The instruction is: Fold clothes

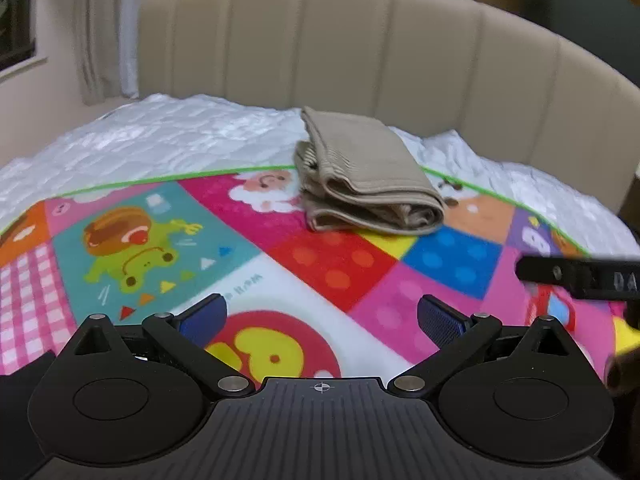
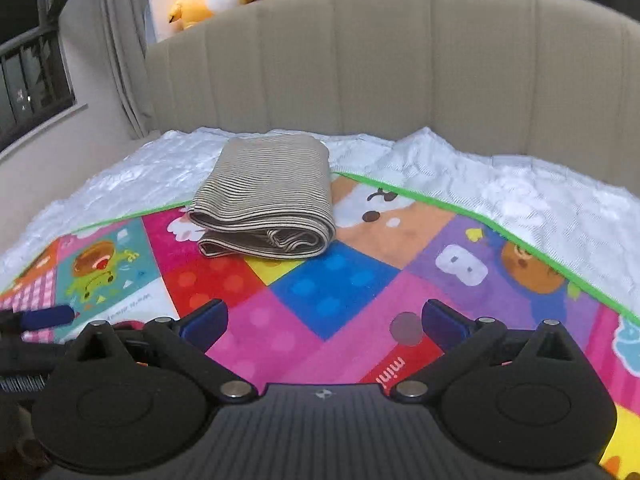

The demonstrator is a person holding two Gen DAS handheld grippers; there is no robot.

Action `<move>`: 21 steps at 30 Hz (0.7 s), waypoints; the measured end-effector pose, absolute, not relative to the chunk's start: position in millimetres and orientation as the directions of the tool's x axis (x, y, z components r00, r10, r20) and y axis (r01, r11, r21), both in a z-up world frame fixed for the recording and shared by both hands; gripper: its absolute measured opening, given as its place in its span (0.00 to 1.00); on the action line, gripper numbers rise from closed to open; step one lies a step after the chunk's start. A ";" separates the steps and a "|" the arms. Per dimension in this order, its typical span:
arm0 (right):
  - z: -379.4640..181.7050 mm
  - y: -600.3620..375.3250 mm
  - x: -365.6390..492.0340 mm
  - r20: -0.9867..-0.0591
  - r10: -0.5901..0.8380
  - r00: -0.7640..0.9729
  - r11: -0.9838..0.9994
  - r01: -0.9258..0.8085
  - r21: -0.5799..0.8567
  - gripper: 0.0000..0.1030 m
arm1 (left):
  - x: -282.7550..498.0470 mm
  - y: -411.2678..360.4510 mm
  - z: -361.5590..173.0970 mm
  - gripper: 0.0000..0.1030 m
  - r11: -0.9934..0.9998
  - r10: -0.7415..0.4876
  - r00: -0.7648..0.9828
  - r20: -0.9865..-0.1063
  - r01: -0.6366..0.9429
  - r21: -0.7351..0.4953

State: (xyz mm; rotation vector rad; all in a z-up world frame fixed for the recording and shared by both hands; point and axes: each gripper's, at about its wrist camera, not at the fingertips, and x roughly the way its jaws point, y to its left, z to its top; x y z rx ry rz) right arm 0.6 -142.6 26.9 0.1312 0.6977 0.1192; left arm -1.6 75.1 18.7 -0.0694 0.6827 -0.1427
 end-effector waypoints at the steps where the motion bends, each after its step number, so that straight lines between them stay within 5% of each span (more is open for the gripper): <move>1: 26.5 -144.7 0.7 -0.636 0.164 0.754 0.982 -0.065 0.175 1.00 | -0.5 78.8 19.0 1.00 0.987 -0.157 0.767 -0.623 0.096 -0.131; 21: 22.7 -124.7 -0.1 -0.656 0.156 0.739 0.988 -0.130 0.089 1.00 | -2.6 73.4 15.1 1.00 0.989 -0.145 0.746 -0.650 0.100 -0.106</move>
